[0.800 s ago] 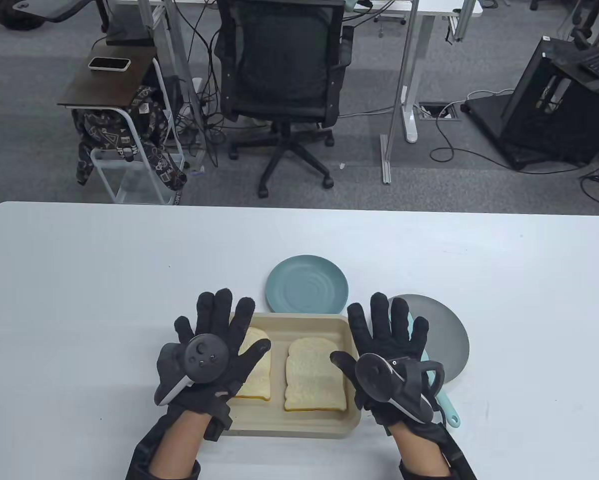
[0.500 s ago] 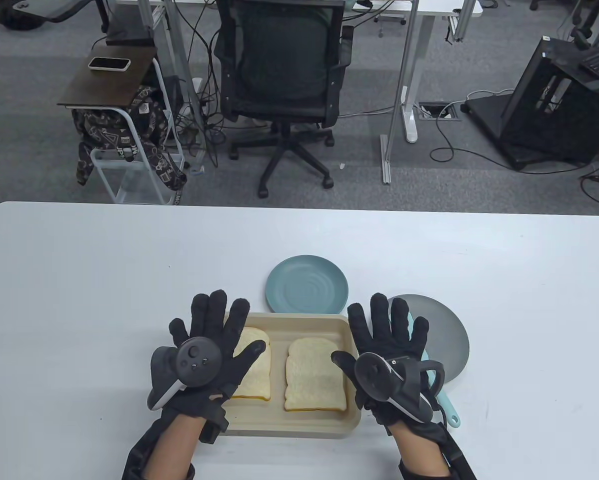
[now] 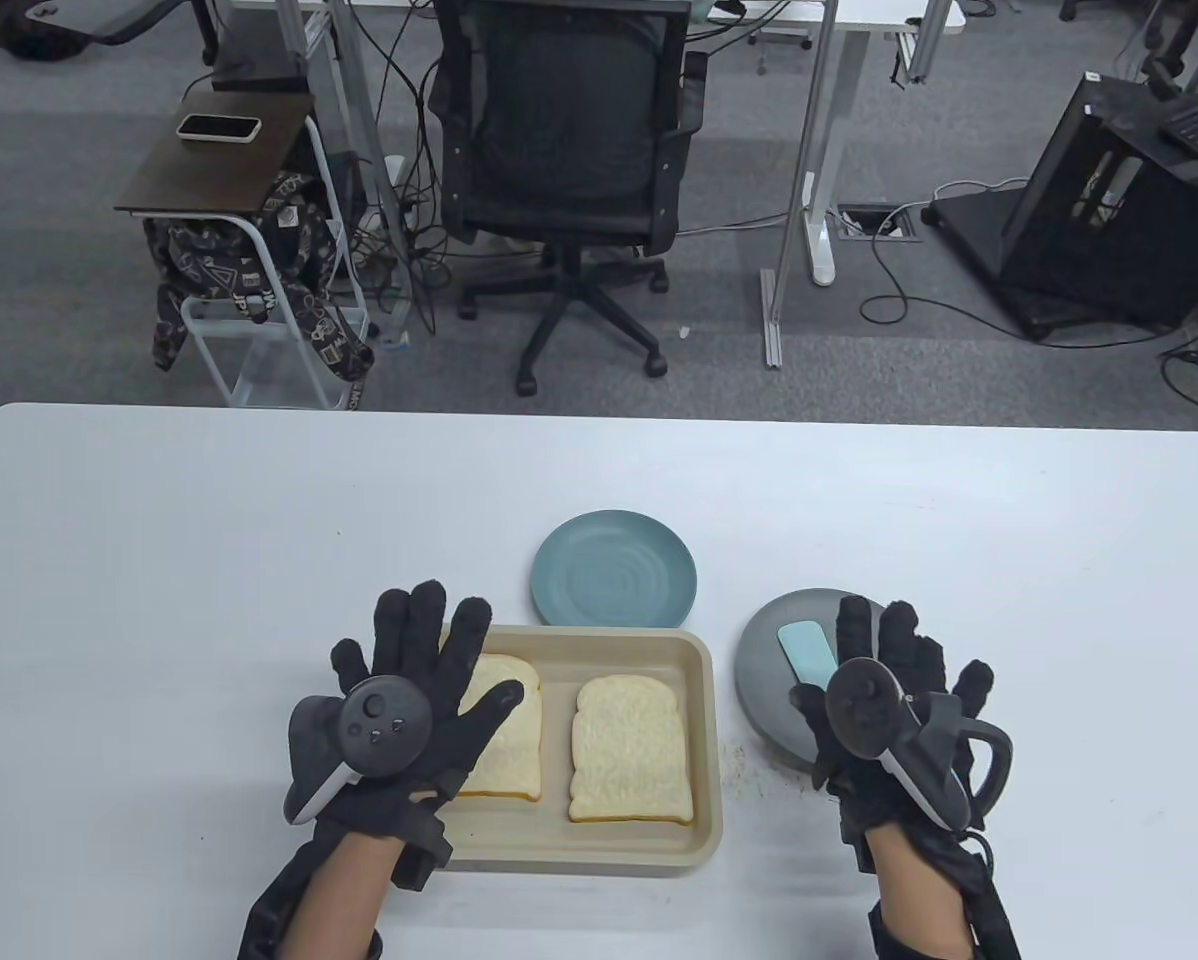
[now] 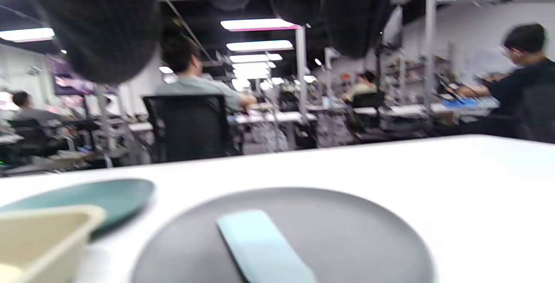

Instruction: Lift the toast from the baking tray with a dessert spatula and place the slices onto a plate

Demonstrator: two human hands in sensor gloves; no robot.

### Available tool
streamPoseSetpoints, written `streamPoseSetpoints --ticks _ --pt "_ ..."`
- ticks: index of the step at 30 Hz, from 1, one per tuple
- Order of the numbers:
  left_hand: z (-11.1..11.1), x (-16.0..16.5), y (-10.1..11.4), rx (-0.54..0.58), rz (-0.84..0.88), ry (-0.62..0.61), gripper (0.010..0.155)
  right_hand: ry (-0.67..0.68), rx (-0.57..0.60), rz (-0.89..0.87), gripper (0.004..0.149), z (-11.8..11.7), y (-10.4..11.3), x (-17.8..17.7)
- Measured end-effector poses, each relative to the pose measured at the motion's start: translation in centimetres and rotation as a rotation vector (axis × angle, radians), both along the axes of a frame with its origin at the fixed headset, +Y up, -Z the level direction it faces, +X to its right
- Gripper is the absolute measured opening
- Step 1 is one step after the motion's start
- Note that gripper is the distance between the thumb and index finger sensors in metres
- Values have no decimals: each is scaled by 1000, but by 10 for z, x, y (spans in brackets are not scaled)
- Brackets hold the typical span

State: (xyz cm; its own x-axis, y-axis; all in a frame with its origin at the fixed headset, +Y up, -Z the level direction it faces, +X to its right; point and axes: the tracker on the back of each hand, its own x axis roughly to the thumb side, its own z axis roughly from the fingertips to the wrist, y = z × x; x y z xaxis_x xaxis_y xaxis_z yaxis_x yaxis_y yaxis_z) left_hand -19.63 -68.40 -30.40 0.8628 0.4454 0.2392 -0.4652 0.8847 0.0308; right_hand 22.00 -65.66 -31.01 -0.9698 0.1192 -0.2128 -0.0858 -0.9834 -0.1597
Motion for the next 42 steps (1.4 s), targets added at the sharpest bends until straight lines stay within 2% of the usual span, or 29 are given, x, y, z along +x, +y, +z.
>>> streamPoseSetpoints --ticks 3,5,9,15,21,31,35,38,42 --pt "0 -1 0 -1 9 0 80 -88 -212 -37 94 -1 -11 14" --pt "0 -2 0 -4 16 -1 80 -113 -296 -6 95 2 -21 20" --pt "0 -1 0 -10 25 -8 80 -138 -401 27 98 7 -38 25" --pt "0 -1 -1 -16 36 -18 80 -144 -472 44 95 8 -67 25" --pt "0 1 -2 -21 27 -25 80 -147 -452 49 78 4 -78 18" --pt "1 -3 -2 -21 48 -21 80 -122 -498 -45 66 9 -75 15" --pt "2 -5 0 -14 57 -17 80 -196 -422 -90 62 13 -68 20" --pt "3 -7 2 -10 63 -14 80 -206 -405 -137 61 15 -62 23" --pt "3 -9 2 -4 70 -9 80 -204 -320 -178 59 16 -56 25"
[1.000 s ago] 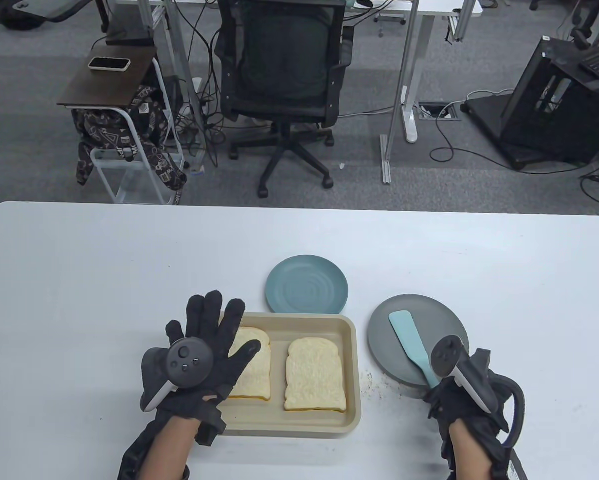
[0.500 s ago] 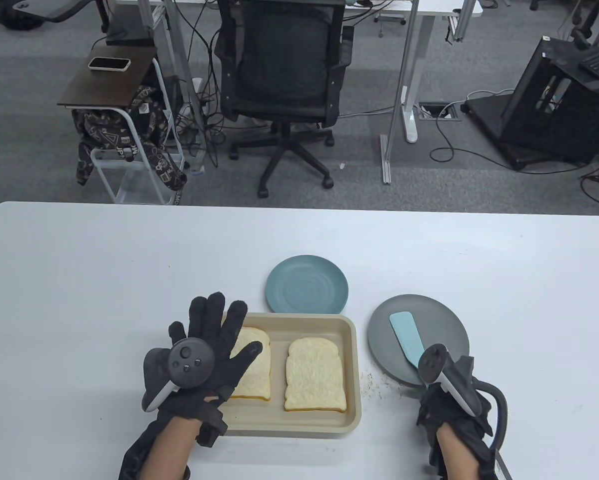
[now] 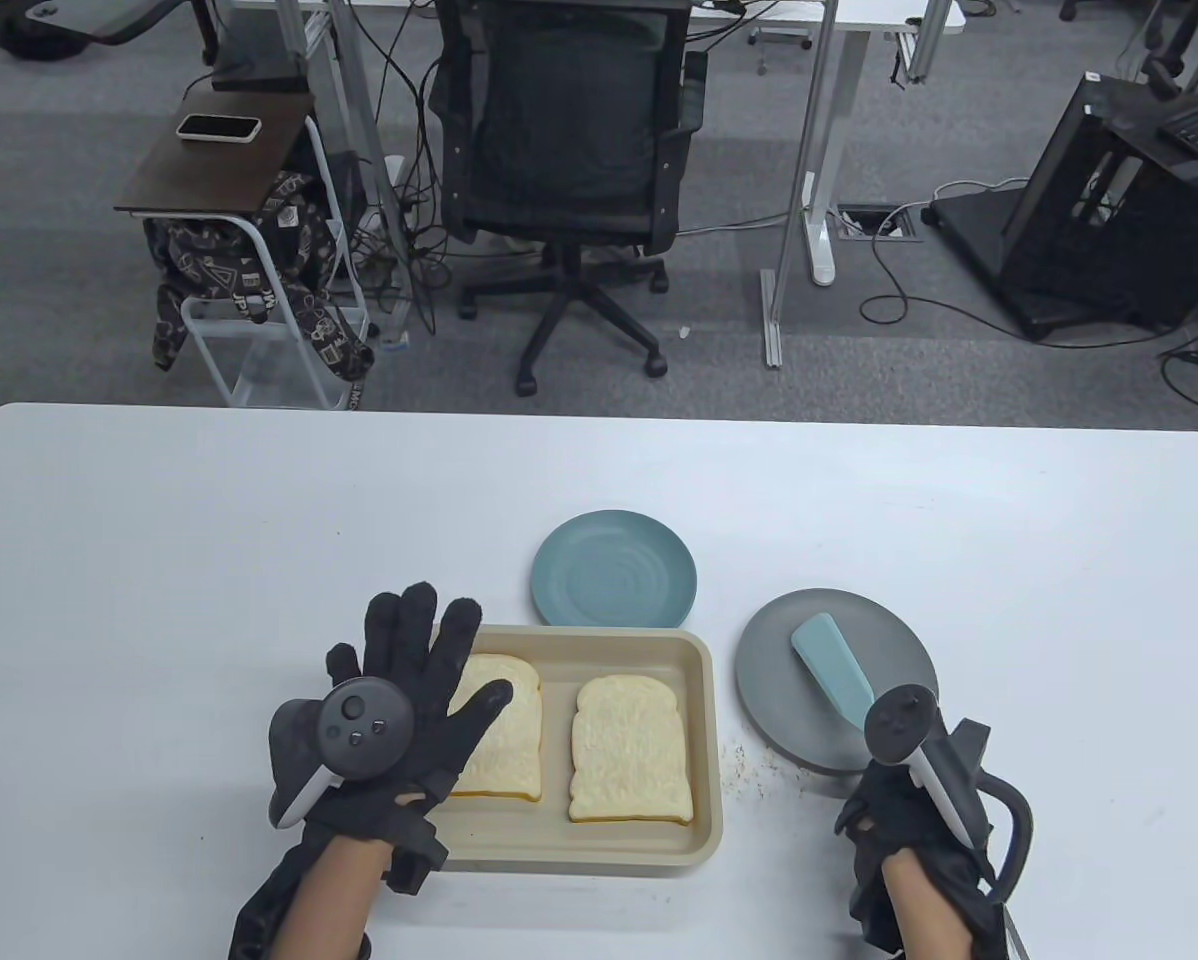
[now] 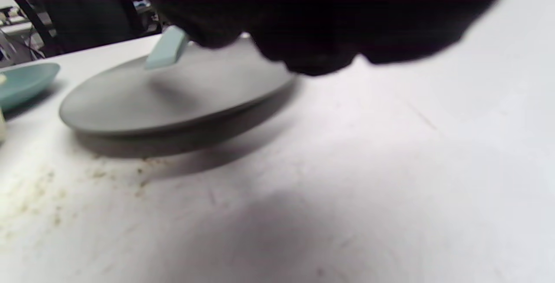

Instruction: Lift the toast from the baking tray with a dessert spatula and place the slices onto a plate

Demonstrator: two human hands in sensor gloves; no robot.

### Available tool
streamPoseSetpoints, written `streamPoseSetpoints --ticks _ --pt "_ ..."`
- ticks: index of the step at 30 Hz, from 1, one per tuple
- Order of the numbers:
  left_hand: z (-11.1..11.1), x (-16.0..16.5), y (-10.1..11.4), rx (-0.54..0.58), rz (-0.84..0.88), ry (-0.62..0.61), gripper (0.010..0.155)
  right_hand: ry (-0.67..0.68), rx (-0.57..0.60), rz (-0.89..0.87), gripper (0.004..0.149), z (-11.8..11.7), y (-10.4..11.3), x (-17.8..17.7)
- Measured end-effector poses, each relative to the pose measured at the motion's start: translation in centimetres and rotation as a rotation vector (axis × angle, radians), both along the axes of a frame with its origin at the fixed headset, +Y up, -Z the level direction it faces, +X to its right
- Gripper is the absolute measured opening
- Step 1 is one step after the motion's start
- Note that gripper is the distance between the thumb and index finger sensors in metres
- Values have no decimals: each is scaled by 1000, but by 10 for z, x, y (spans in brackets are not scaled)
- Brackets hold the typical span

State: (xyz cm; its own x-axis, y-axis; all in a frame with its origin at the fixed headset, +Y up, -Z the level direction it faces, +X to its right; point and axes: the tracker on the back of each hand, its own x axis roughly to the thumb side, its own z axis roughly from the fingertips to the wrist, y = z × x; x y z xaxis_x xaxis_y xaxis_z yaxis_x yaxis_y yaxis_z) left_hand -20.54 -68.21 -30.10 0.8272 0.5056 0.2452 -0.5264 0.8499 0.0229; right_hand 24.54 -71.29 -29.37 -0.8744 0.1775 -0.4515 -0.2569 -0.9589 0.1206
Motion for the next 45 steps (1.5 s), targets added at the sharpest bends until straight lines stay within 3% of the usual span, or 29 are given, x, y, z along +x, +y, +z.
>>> streamPoseSetpoints --ticks 10,16,23,33,36,45 --pt "2 -7 2 6 1 30 77 3 184 22 54 4 13 -10" --pt "6 -27 0 -26 -50 214 71 69 272 -19 53 5 17 -14" --pt "11 -44 -30 -156 -198 381 70 135 324 -8 53 9 25 -24" --pt "3 -38 -72 -407 -240 387 69 155 315 -6 53 10 22 -28" --pt "0 -33 -80 -432 -243 339 68 164 322 -2 53 10 22 -30" --pt "-1 -32 -88 -406 -267 372 66 220 363 -16 50 13 29 -40"
